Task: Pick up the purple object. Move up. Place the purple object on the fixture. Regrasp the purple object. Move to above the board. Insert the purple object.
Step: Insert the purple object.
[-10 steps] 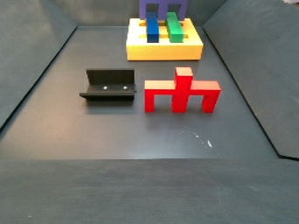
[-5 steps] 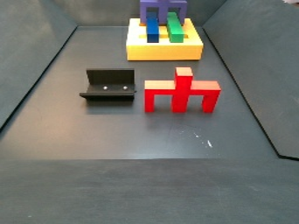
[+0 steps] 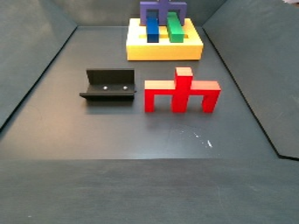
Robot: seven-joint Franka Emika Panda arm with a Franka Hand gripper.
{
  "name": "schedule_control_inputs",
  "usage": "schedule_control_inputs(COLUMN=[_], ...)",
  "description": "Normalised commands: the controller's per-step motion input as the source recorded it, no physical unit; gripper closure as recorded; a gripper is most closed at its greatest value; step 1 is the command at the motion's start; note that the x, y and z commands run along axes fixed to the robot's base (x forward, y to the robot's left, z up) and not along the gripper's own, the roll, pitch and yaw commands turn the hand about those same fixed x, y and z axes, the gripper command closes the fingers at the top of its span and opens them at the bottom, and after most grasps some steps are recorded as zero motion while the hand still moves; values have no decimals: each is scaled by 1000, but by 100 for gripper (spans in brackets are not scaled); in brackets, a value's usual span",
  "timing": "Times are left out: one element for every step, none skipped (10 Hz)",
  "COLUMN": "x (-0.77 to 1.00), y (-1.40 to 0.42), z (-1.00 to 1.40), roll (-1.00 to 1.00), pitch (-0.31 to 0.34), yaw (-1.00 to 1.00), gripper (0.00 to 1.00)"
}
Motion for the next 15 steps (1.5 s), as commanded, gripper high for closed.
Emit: schedule_control_inputs(x=[37, 69, 26, 17, 31, 46, 69, 51, 40, 63, 131, 151, 240, 257, 331], y=[0, -20, -57, -66, -83, -80, -49, 0, 0, 57, 91, 60, 11, 0, 0], z=[-151, -166, -100, -97, -94, -91, -103, -109, -126, -231, -266, -329, -414, -506, -426], roll=[-47, -74, -113, -116, -119, -113, -90, -50, 0, 0, 29, 33, 0, 0, 0], pitch=[-30, -27, -13, -19, -17, -10, -1, 0, 0, -3, 0, 0, 0, -1, 0], yaw=[0, 0, -54, -57, -54, -54, -54, -51, -23, 0, -11, 0, -26, -37, -46], gripper=[100, 100, 100, 100, 100, 100, 100, 100, 100, 100, 100, 100, 100, 100, 100])
